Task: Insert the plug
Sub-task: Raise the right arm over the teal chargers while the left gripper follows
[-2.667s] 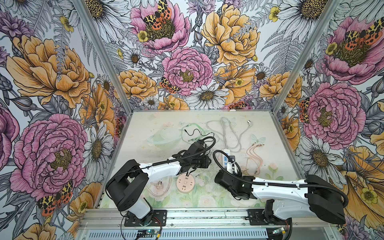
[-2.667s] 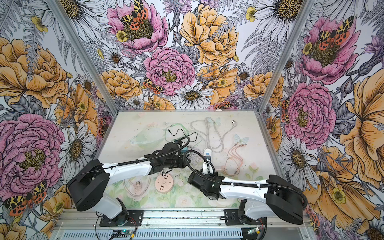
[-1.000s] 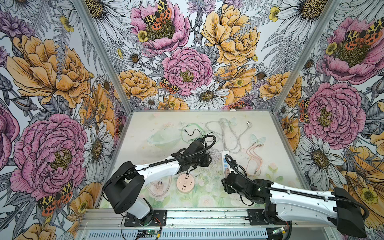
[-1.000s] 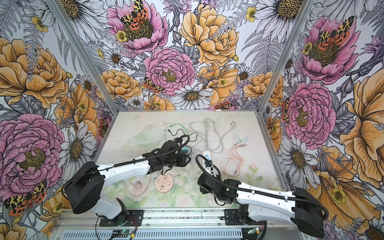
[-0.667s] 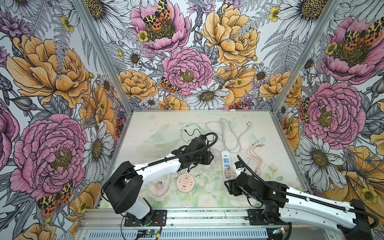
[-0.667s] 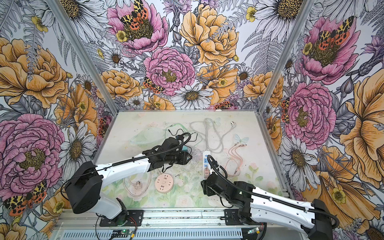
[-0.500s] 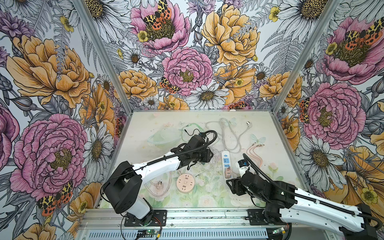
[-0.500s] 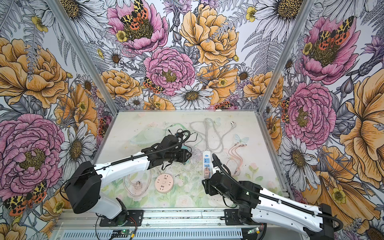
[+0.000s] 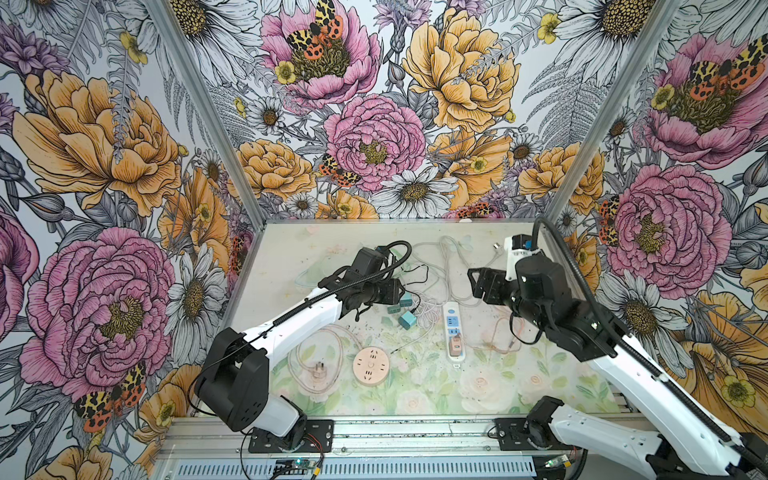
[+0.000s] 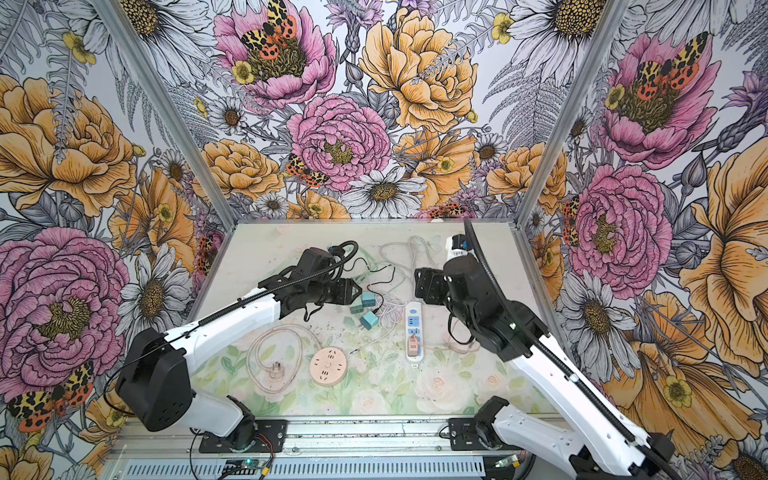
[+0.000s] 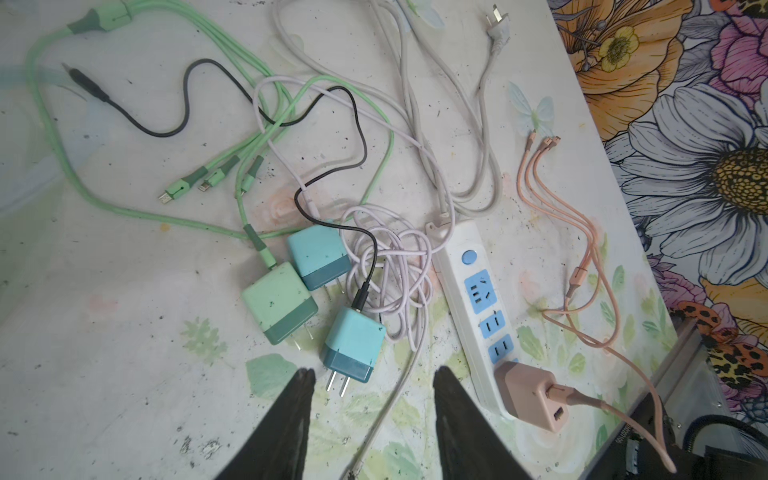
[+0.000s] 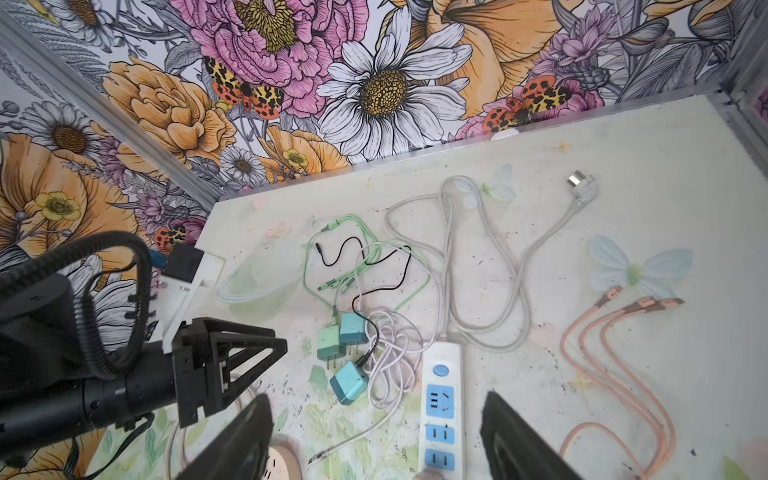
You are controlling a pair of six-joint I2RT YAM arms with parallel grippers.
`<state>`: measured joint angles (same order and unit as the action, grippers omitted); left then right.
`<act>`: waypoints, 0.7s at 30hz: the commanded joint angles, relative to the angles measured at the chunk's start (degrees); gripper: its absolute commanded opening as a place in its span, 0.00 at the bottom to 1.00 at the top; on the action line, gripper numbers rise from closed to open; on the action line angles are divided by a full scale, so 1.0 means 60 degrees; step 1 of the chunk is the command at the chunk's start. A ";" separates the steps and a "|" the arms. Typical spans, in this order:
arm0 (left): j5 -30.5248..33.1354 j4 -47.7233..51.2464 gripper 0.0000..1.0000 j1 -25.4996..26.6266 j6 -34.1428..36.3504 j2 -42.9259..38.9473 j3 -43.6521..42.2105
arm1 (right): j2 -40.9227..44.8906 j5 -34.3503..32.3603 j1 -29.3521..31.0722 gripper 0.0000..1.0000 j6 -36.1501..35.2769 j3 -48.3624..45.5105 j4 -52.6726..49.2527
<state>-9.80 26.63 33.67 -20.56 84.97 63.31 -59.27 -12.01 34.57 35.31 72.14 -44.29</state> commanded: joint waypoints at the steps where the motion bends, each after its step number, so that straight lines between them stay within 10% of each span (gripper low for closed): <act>1: -0.0365 0.0443 0.50 -0.0454 0.0429 0.0004 0.0446 | -0.1045 0.1676 -0.0909 0.80 -0.1191 0.0913 -0.0006; 8: 0.0116 0.0996 0.50 -0.0847 0.1039 0.0954 0.1752 | -0.2691 0.3951 -0.3124 0.80 -0.1024 0.0850 0.1090; 21: 0.0703 0.0981 0.49 -0.1100 0.1434 0.3115 0.3475 | -0.4613 0.4351 -0.3916 0.75 -0.1082 0.0708 0.1735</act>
<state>-6.81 32.38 27.49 -13.21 102.06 81.69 -85.08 12.32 11.38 29.43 76.86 -36.62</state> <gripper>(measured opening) 0.495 0.750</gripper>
